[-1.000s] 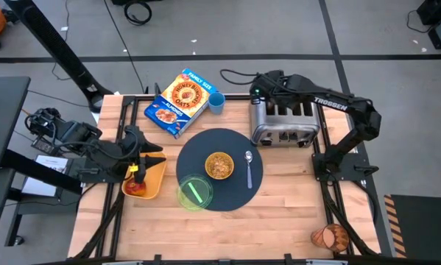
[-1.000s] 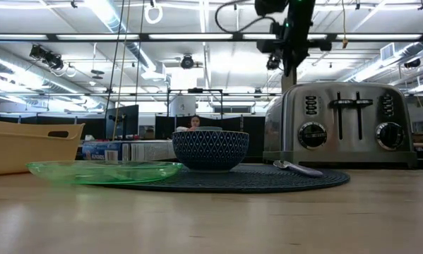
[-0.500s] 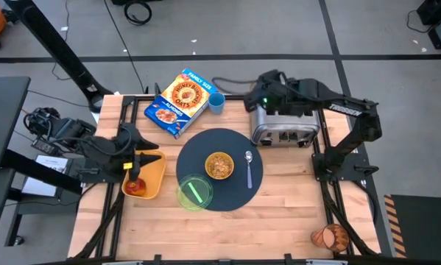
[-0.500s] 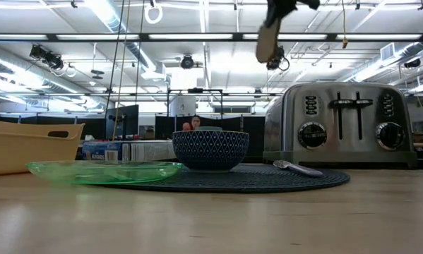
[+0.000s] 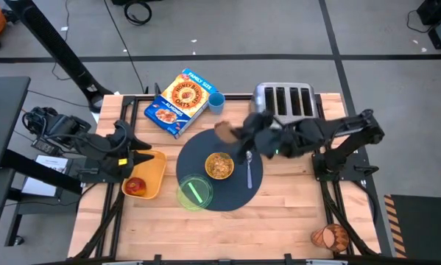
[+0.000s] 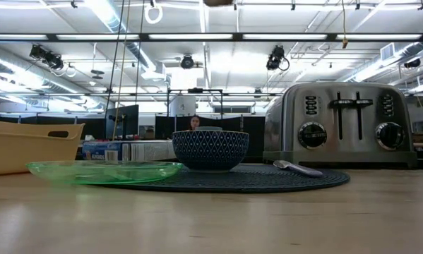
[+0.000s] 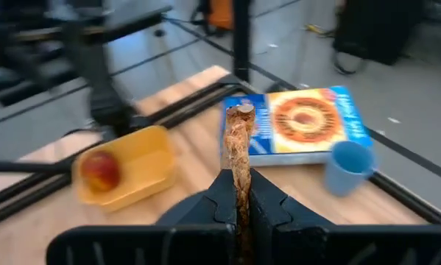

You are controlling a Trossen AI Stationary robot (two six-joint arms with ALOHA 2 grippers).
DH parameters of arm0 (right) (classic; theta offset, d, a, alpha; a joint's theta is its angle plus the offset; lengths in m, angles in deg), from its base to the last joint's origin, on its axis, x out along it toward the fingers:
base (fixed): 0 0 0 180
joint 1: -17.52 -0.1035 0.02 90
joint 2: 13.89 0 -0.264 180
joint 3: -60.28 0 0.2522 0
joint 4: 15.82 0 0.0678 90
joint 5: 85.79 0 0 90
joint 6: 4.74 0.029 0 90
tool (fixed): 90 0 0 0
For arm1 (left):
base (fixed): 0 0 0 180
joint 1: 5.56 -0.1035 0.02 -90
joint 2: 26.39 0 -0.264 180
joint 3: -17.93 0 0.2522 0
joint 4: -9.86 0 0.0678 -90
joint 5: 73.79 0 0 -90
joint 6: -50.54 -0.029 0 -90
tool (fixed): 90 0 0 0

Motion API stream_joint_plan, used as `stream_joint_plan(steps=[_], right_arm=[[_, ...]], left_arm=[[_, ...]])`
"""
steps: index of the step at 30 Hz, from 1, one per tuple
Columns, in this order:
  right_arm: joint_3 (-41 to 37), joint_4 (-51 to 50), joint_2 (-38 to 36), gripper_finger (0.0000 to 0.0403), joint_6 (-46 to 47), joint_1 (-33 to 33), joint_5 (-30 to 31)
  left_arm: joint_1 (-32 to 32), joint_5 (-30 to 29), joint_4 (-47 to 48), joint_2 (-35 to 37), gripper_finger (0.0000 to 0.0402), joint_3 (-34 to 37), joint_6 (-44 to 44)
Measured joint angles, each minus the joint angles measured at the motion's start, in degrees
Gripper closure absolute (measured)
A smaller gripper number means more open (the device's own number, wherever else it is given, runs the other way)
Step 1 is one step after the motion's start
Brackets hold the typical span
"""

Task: Arrange a breakfast setting
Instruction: Put the bread on the plate

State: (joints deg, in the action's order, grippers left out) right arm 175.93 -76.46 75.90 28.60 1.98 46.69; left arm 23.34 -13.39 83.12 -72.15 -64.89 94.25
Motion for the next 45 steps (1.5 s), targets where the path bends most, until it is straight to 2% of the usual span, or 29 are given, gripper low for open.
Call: stream_joint_plan(steps=[9,15,22,28,31,37,45], right_arm=[[0.0,10.8,7.9,0.0390,-4.1,-7.9,-2.1],[0.0,22.3,14.0,0.0390,-11.8,-11.4,-5.9],[0.0,30.6,20.7,0.0390,-19.9,-13.7,-10.0],[0.0,33.5,25.5,0.0390,-24.9,-14.0,-14.1],[0.0,34.1,27.4,0.0390,-29.5,-14.0,-14.1],[0.0,34.9,32.1,0.0389,-45.0,-12.8,-13.8],[0.0,36.1,37.8,0.0390,-58.3,-11.0,-5.8]], left_arm=[[0.0,0.0,0.9,0.1,0.0209,0.0,0.8],[0.0,0.5,2.8,0.0,0.0209,0.0,3.7],[0.0,1.0,3.5,-0.1,0.0209,0.0,5.3],[0.0,1.0,3.6,-0.3,0.0209,0.0,6.1],[0.0,1.0,3.6,-0.4,0.0209,0.0,5.6],[0.0,1.0,3.6,-1.0,0.0209,0.0,4.9],[0.0,1.0,4.3,-1.1,0.0209,0.0,3.2]])
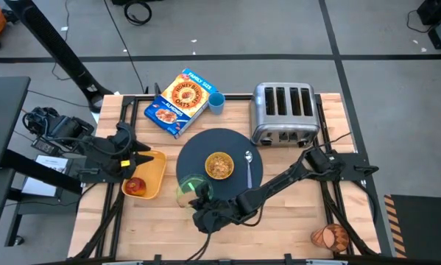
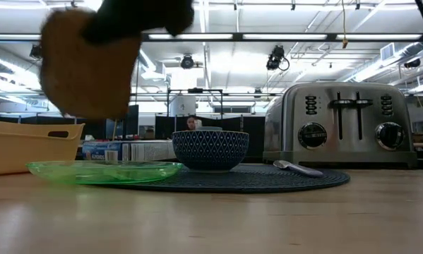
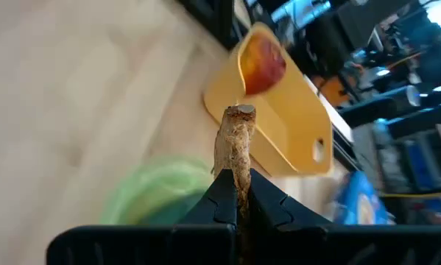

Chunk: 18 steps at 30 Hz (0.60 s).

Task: Arrange a breakfast setting
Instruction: Put the bread on the plate

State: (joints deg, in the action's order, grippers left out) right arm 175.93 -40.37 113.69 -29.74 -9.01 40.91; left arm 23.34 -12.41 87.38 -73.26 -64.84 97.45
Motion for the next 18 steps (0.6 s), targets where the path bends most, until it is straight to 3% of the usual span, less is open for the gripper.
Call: stream_joint_plan(steps=[8,18], right_arm=[[0.0,0.2,4.5,0.0390,-7.1,0.5,4.5],[0.0,-1.9,5.5,0.0387,-4.2,1.6,4.9]], left_arm=[[0.0,0.0,1.4,0.0,0.0209,0.0,-1.6],[0.0,0.0,1.4,0.0,0.0209,0.0,-2.7]])
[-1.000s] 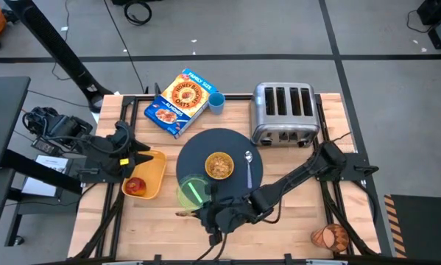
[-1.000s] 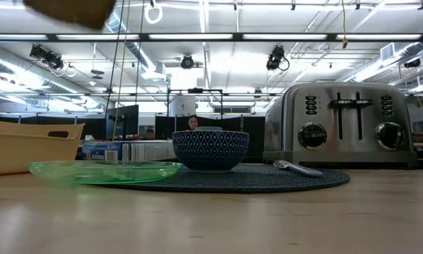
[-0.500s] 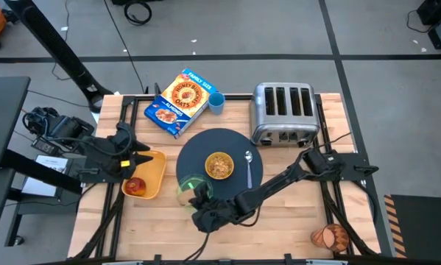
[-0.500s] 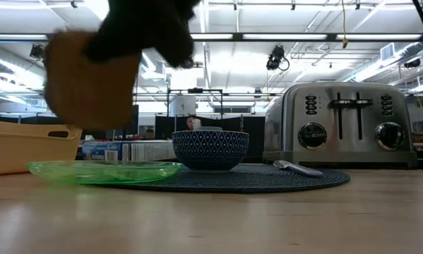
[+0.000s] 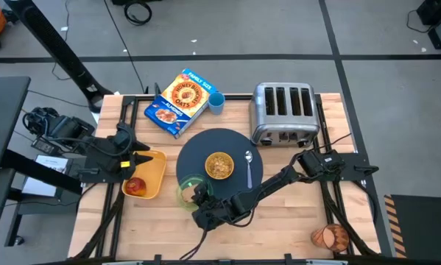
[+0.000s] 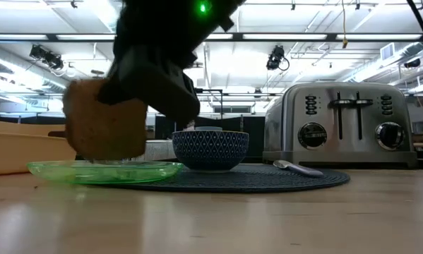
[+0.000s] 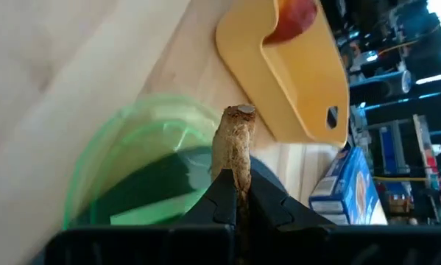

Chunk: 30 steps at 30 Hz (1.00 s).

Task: Arrange a breakfast setting
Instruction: Put the bread on the plate

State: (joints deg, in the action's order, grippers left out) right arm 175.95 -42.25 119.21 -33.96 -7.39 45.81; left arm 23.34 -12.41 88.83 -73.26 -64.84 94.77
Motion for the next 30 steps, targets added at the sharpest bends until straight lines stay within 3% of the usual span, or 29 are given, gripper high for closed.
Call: stream_joint_plan(steps=[20,30], right_arm=[[0.0,-4.9,0.0,0.0383,2.5,4.4,-10.6],[0.0,-5.2,0.0,0.0343,3.6,4.5,-18.6]], left_arm=[[0.0,0.0,0.3,0.0,0.0209,0.0,-1.2],[0.0,0.0,0.2,0.0,0.0209,0.0,-1.1]])
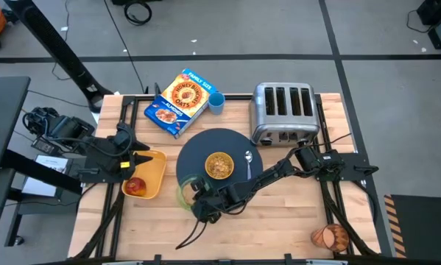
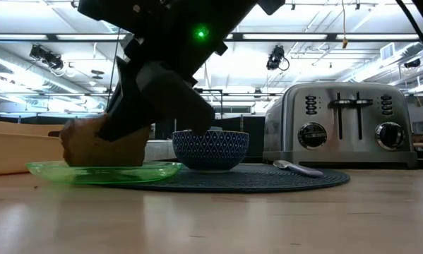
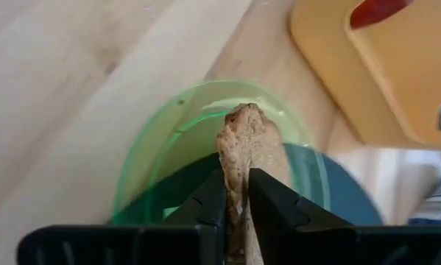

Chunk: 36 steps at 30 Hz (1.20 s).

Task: Arrange a breakfast setting
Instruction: Put the bread on the plate, then put the apple on the mat to the top left of the bowl

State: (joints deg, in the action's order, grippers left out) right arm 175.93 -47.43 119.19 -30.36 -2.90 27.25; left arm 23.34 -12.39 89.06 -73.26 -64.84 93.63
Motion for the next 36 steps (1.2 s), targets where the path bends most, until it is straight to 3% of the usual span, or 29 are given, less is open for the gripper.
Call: stream_joint_plan(steps=[10,20,29,36], right_arm=[[0.0,-3.6,0.0,0.0296,6.6,1.2,-6.3],[0.0,-3.7,0.0,0.0271,8.9,2.2,-9.4],[0.0,-4.8,-5.3,0.0266,10.6,1.3,-5.9],[0.0,-6.5,-11.4,0.0266,18.9,0.9,-1.3]], left_arm=[[0.0,0.3,-0.1,0.0,0.0209,0.0,0.2],[0.0,5.7,-1.6,0.0,0.0209,0.0,0.2],[0.0,21.5,0.3,0.0,0.0209,0.0,2.9],[0.0,24.4,12.3,0.0,0.0209,0.0,6.2]])
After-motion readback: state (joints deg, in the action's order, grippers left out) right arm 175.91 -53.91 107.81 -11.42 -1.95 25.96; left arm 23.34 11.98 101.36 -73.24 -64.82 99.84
